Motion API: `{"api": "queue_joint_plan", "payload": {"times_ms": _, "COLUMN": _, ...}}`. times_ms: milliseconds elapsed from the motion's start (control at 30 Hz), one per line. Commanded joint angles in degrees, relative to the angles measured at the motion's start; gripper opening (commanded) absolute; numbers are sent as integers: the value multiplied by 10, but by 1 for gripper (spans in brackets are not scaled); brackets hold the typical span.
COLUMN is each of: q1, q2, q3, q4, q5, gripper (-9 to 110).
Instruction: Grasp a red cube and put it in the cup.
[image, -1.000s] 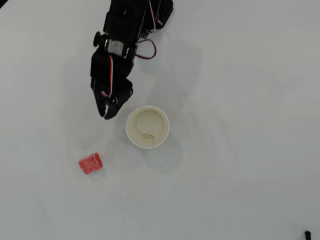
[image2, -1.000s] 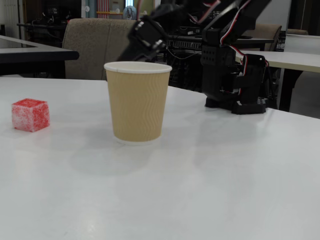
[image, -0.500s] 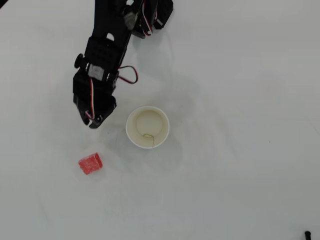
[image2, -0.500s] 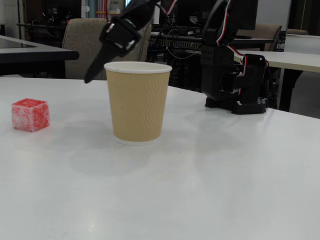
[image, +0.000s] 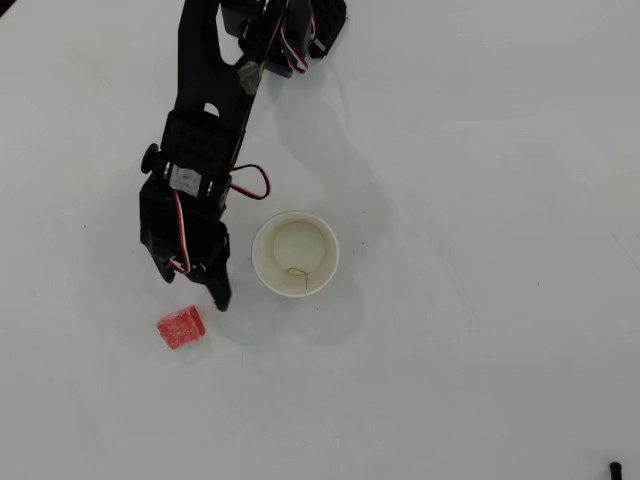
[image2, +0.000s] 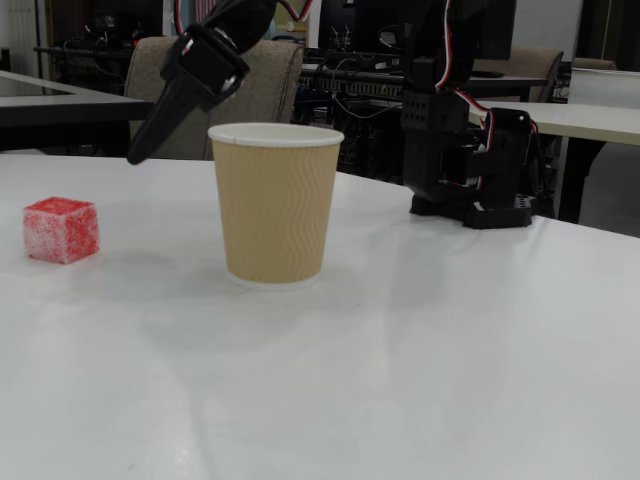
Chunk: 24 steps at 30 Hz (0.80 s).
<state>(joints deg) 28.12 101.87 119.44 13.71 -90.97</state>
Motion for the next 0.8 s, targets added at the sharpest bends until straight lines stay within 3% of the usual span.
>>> {"api": "queue_joint_plan", "payload": {"times_ms": 0, "q1": -9, "q2": 6, "q3": -49, "q4": 1, "q5": -14, "gripper": 36}}
{"api": "queue_joint_plan", "payload": {"times_ms": 767, "q1": 10, "q2": -146, "q3": -230, "q4": 1, "q5": -42, "gripper": 38}}
